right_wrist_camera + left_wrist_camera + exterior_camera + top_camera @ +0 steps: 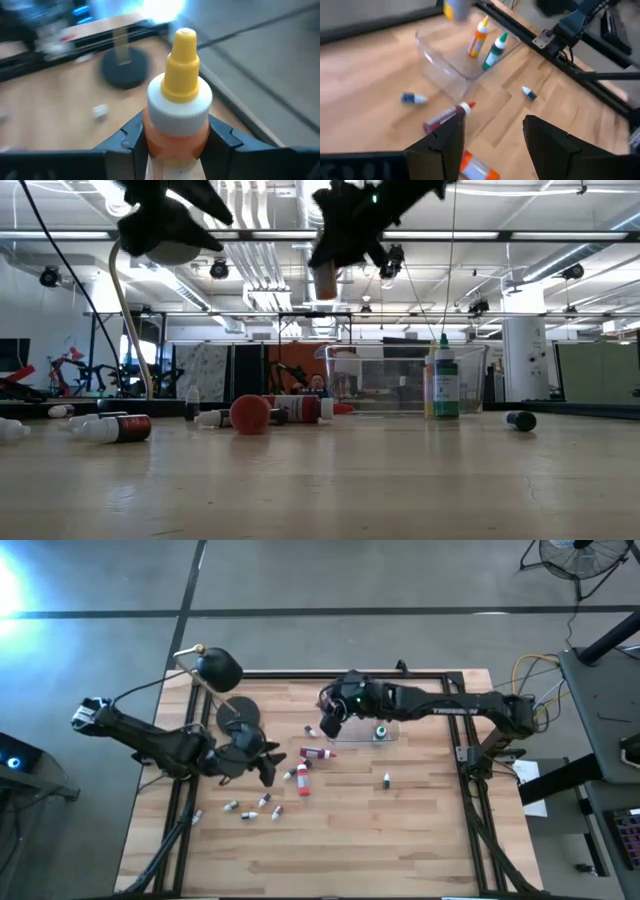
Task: Pick & Place food coloring
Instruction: Put the large yellow food coloring bottle into the transparent bin
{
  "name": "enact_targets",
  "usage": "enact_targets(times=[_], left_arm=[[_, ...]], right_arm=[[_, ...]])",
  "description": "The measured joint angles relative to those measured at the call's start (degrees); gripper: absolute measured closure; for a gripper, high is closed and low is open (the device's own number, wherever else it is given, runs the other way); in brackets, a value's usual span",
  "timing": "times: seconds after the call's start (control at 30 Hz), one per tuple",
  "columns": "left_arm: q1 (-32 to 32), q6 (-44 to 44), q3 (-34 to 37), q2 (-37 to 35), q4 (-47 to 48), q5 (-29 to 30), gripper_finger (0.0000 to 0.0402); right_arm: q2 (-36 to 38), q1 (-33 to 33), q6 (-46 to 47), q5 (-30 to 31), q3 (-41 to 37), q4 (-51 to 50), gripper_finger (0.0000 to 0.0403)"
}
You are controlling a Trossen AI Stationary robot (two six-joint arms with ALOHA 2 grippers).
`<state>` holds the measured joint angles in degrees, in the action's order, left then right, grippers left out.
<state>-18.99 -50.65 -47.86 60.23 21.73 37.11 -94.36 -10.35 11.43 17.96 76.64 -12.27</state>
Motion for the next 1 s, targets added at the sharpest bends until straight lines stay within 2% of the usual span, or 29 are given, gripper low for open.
enact_targets(times=[0.07,0.1,0.27,0.4,0.57,0.7,0.8,0.93,1.0], left_arm=[[-0.8,-3.8,2.3,0.0,-1.1,0.0,0.0227],[-1.1,-5.7,3.2,0.0,-1.2,0.0,0.0227],[-1.6,-12.1,6.4,0.0,-1.4,0.4,0.0227],[-1.6,-12.8,7.2,0.0,-1.7,1.6,0.0227],[-1.6,-12.1,7.1,-0.1,-1.8,6.7,0.0227],[-1.5,-10.9,7.0,-0.1,-1.8,10.1,0.0227],[-1.3,-10.5,7.0,-0.1,-1.8,12.0,0.0227],[-1.2,-9.6,7.0,-0.1,-1.8,12.8,0.0227],[-1.2,-9.6,7.0,-0.1,-1.8,12.8,0.0227]], right_arm=[[0.5,-0.1,3.3,5.5,-4.6,5.0,0.0277],[0.8,-0.2,5.1,6.3,-6.8,7.1,0.0277],[0.7,-0.6,8.5,4.6,-15.8,17.0,0.0281],[0.6,-0.7,10.8,4.6,-20.3,21.2,0.0278],[0.6,-1.3,11.1,5.7,-24.3,23.7,0.0276],[0.6,-2.9,9.1,0.9,-26.7,27.7,0.0276],[-0.7,-3.9,5.0,-0.1,-27.5,28.7,0.0276],[-4.4,-5.1,3.3,-8.5,-27.2,29.5,0.0276],[-6.1,-5.1,1.2,-9.0,-25.9,30.5,0.0276]])
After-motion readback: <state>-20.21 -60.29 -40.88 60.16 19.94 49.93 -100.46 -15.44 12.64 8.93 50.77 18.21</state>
